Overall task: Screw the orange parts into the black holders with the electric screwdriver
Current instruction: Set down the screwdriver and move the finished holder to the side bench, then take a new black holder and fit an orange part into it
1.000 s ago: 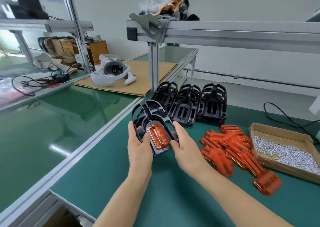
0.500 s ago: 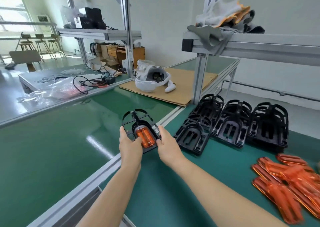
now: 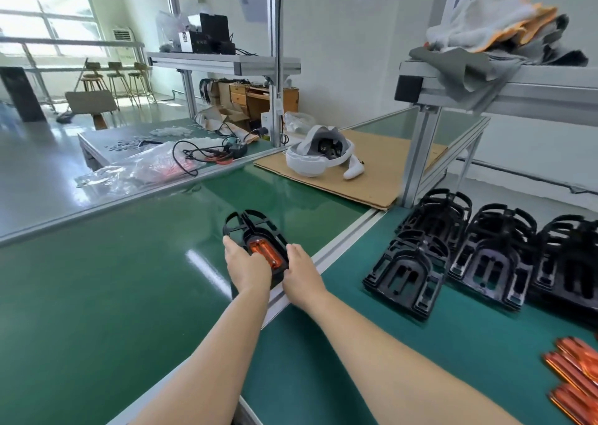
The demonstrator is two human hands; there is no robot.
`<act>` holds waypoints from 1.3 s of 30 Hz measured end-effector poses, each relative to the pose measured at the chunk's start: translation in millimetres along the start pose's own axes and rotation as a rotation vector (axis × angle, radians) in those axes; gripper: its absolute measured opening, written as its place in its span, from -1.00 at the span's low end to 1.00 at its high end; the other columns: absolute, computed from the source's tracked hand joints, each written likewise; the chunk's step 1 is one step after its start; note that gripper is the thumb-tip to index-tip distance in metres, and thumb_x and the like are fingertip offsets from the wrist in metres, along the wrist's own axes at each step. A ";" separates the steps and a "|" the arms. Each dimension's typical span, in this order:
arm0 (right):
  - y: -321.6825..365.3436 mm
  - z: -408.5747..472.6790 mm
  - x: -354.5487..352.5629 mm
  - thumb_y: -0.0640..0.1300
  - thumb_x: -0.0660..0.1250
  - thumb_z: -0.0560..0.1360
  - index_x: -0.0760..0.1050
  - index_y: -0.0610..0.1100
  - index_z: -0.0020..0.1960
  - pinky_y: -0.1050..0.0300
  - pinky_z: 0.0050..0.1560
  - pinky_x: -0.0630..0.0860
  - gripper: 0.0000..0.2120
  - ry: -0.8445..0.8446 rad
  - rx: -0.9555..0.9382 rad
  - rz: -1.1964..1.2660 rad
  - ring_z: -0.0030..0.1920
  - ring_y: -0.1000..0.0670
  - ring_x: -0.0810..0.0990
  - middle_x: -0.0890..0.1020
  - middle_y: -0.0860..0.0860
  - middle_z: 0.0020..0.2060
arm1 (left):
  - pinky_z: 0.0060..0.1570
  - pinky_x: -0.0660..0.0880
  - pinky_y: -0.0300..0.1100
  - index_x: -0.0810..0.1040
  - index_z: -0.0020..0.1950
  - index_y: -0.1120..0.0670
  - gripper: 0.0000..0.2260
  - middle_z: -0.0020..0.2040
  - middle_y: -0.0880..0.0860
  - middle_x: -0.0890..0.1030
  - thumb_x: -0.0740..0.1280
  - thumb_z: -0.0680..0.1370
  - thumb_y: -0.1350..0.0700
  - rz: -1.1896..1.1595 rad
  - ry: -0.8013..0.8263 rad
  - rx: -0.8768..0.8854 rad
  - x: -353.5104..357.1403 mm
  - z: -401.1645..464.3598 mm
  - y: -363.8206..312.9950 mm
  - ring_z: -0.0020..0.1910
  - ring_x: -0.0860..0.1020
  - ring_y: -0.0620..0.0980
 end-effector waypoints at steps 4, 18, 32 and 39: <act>3.1 11.9 9.1 -0.42 0.08 0.51 0.25 -0.15 0.03 0.10 -0.04 0.30 -0.79 0.051 -0.015 -0.054 0.01 -0.05 0.32 0.39 -0.13 0.11 | 0.50 -0.15 0.01 -0.12 0.56 0.17 -0.38 0.57 0.09 0.02 0.03 0.54 0.41 0.199 -0.064 0.029 0.9 4.9 8.9 0.54 -0.02 0.05; -8.7 7.3 13.5 0.02 -0.08 0.69 -0.13 -0.07 0.59 -0.23 0.49 -0.24 -0.47 0.111 -0.137 -0.561 0.57 -0.06 -0.13 -0.04 -0.06 0.58 | 0.45 -0.21 0.09 -0.09 0.54 0.22 -0.45 0.57 0.10 -0.15 0.05 0.59 0.24 0.659 -0.083 -0.079 6.4 12.6 16.8 0.54 -0.07 0.05; -58.2 -78.7 -84.2 -0.11 0.05 0.65 -0.24 -0.05 0.58 -0.28 0.41 -0.41 -0.37 -0.389 0.183 -0.408 0.54 -0.10 -0.31 -0.21 -0.09 0.57 | 0.46 -0.17 0.06 0.01 0.56 0.00 -0.50 0.56 -0.03 0.08 0.08 0.63 0.11 0.459 0.248 0.520 105.5 -85.7 -48.4 0.53 0.00 -0.06; -104.7 -109.2 -127.5 -0.11 0.01 0.66 -0.24 -0.06 0.57 -0.27 0.43 -0.35 -0.40 -0.513 0.371 -0.364 0.55 -0.09 -0.26 -0.19 -0.11 0.57 | 0.44 -0.20 0.03 0.01 0.55 -0.06 -0.52 0.44 0.00 0.32 0.04 0.64 0.05 0.476 0.569 0.460 162.0 -132.5 -37.7 0.47 0.10 -0.09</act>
Point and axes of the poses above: each hand's wrist, its own z-axis towards the middle knuckle, its own x-axis out of the palm, y = z × x, the point moved 9 cm from there along z, towards the middle knuckle
